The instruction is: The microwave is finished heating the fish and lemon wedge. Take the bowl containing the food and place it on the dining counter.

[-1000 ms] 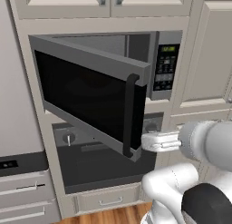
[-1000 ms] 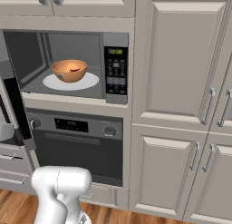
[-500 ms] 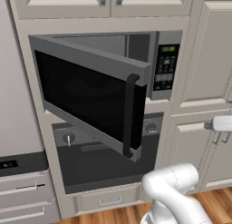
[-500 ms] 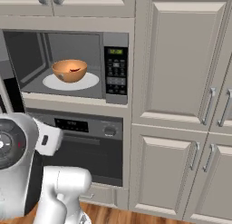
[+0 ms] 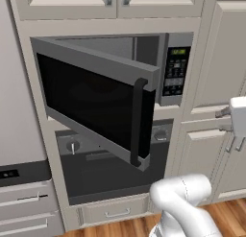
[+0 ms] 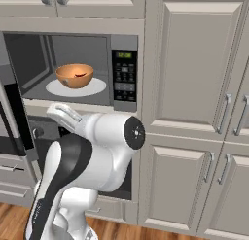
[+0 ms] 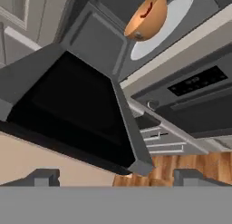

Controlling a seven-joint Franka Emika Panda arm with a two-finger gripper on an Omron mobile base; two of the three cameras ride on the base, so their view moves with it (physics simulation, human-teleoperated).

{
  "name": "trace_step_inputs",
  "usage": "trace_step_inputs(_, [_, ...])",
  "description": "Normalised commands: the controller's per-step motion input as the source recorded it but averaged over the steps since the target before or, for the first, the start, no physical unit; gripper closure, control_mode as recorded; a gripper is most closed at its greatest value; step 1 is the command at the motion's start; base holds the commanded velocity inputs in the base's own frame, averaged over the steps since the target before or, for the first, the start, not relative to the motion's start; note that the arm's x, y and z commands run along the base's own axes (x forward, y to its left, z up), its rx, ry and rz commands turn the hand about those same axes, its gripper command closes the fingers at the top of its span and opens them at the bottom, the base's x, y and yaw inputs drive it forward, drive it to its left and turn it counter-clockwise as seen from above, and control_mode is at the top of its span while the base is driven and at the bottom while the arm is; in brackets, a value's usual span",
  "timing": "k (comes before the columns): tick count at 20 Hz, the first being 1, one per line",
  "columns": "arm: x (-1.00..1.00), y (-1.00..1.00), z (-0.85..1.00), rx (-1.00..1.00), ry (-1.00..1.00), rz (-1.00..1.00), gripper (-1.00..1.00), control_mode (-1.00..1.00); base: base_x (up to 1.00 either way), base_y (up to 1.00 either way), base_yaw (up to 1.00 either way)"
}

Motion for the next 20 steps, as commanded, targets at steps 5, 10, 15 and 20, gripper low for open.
trace_step_inputs(5, [0.73, 0.56, -0.16, 0.32, 0.17, 0.00, -1.00, -1.00, 0.00, 0.00, 0.00])
trace_step_inputs(10, [0.06, 0.82, 0.01, 0.14, 0.29, 0.07, -1.00, -1.00, 0.00, 0.00, 0.00])
trace_step_inputs(15, [0.00, 0.85, 0.08, 0.10, 0.25, 0.11, -1.00, -1.00, 0.00, 0.00, 0.00])
trace_step_inputs(20, [0.00, 0.88, 0.13, 0.08, 0.23, 0.17, -1.00, -1.00, 0.00, 0.00, 0.00])
